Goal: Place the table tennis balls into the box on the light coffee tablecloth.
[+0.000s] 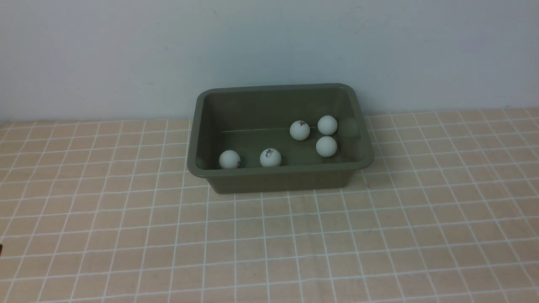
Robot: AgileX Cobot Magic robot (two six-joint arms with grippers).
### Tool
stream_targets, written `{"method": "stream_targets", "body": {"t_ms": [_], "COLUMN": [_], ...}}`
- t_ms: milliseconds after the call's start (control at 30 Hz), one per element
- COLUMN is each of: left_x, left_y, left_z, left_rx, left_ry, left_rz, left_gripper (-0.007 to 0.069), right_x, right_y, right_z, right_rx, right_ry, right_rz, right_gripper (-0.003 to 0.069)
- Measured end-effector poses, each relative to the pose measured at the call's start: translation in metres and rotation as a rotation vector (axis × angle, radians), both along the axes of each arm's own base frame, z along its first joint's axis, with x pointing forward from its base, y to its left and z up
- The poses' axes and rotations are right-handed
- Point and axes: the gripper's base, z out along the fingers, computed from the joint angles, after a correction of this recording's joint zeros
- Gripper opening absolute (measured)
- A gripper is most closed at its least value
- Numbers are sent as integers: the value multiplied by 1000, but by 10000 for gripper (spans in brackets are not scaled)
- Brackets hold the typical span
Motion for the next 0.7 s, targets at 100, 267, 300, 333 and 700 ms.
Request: {"method": "stream_targets", "body": {"t_ms": [100,267,300,333,700], "left_x": [0,0,0,0,0], "left_y": [0,0,0,0,0], "left_z": [0,0,0,0,0], "left_rx": [0,0,0,0,0], "left_ry": [0,0,0,0,0], "left_rz": [0,0,0,0,0], "left_gripper": [-69,-69,-69,-69,-69], "right_x": [-11,-17,-17,-18,-19], "right_y": [-4,-7,-7,-7,-6], "right_z": [-28,-51,-52,-51,-54], "right_rx": [6,46,49,54,86], "right_ry": [-76,-148,-154,-173,-158], "right_rz": [-51,-102,-104,-105,-102], "right_gripper": [-18,-18,-18,-18,-18]}}
